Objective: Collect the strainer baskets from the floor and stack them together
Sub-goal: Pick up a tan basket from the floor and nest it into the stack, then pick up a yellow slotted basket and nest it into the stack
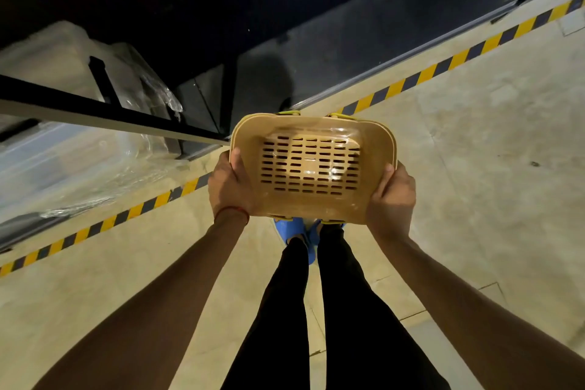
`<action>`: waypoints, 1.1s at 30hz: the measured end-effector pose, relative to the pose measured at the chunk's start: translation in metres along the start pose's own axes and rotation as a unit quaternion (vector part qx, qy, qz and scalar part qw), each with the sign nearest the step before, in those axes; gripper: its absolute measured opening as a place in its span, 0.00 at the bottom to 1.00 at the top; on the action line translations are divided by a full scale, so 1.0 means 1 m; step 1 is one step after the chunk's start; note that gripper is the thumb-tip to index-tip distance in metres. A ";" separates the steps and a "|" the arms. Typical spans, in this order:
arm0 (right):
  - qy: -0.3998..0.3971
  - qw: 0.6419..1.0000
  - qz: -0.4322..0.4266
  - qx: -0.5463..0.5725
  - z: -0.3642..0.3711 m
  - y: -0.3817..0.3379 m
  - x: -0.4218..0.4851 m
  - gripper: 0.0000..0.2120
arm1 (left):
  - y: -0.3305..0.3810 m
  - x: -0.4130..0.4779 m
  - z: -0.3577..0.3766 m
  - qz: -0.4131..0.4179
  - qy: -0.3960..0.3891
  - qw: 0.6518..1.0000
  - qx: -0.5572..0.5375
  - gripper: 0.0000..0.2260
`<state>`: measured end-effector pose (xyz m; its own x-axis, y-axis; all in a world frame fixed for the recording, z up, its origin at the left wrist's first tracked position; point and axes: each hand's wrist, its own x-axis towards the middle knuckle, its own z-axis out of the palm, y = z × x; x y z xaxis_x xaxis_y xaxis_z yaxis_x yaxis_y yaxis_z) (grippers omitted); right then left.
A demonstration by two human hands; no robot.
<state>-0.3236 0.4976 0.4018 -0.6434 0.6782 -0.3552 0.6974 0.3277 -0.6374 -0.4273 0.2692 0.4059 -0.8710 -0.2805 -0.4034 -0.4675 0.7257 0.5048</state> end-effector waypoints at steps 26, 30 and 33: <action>0.105 0.952 -0.094 -0.273 -0.201 -0.029 -0.144 0.15 | 0.132 -0.142 -0.097 0.497 -0.136 0.802 0.303 0.22; 0.156 0.935 -0.088 -0.305 -0.246 -0.011 -0.149 0.16 | 0.184 -0.177 -0.085 0.581 -0.124 0.735 0.326 0.20; 0.187 0.930 -0.076 -0.307 -0.282 0.010 -0.144 0.16 | 0.224 -0.207 -0.061 0.626 -0.117 0.696 0.331 0.20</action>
<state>-0.1349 0.5892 0.6392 -0.6743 0.7372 0.0440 0.7302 0.6745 -0.1090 -0.3604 0.4512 0.6489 -0.4485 0.8863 -0.1156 0.8756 0.4617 0.1423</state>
